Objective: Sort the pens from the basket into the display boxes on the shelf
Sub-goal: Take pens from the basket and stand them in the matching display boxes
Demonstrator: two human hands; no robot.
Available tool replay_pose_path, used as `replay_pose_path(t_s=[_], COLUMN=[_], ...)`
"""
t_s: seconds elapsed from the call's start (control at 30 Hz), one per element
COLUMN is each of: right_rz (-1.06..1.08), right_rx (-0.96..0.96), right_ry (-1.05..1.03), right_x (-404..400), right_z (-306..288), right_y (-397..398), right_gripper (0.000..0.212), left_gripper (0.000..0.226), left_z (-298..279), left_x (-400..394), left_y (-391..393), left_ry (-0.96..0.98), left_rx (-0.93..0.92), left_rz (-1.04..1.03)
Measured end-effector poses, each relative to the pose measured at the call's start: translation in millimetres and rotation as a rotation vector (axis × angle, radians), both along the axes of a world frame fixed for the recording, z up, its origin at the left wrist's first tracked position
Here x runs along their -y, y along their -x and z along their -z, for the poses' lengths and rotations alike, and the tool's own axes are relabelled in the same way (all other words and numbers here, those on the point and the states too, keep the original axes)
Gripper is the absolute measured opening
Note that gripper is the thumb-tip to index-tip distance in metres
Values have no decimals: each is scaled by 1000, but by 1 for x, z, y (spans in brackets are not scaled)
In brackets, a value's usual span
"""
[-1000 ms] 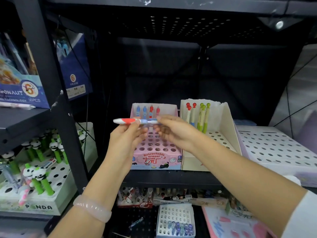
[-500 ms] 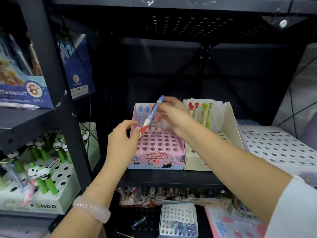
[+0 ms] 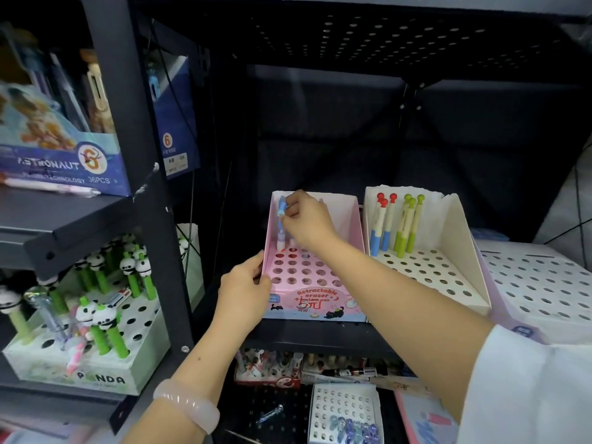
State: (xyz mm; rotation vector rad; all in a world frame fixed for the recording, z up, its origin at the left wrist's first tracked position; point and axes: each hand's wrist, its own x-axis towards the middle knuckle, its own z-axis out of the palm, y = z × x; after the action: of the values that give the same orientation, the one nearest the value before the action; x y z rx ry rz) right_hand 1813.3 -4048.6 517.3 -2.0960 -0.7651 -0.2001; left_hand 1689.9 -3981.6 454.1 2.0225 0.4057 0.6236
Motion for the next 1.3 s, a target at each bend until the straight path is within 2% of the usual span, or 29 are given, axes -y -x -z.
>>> replay_pose_path(t_s=[0.13,0.23,0.33,0.43,0.57,0.73,0.97,1.13,1.2,1.3], right_rz=[36,32,-26,-88,-175,-101,84,218,246,245], right_rx=[49,-4,-53,-51,-102,-228,-479,-543,-596,-715], right_ry=[69,78,78,99,79,40,129,374,554,690], right_x=[-3,3,20,51,120,244,413,485,503,515], right_z=[5,2,-2,-6,-12,10,99,186,223,269], right_y=[0,3,8,14,31,56,94,102,100,98], right_gripper=[25,34,44,37,20,15,16,15,24,37], left_gripper=[51,47,43,34,28,28,24,23,25,26], left_z=[0,-2,-10,-26,-44,-27,59,106,116,126], left_x=[-3,-1,6,23,78,178,306,367,381,393], left_y=[2,3,4,7,-1,-13,-5,1,3,4], left_ry=[29,48,-26,-27,53,98,62,-17,-87,-153], left_rx=[6,2,55,258,348,255,-21,-152,-182,-273], left_rz=[19,19,-56,-88,99,384,709,905,972,1026])
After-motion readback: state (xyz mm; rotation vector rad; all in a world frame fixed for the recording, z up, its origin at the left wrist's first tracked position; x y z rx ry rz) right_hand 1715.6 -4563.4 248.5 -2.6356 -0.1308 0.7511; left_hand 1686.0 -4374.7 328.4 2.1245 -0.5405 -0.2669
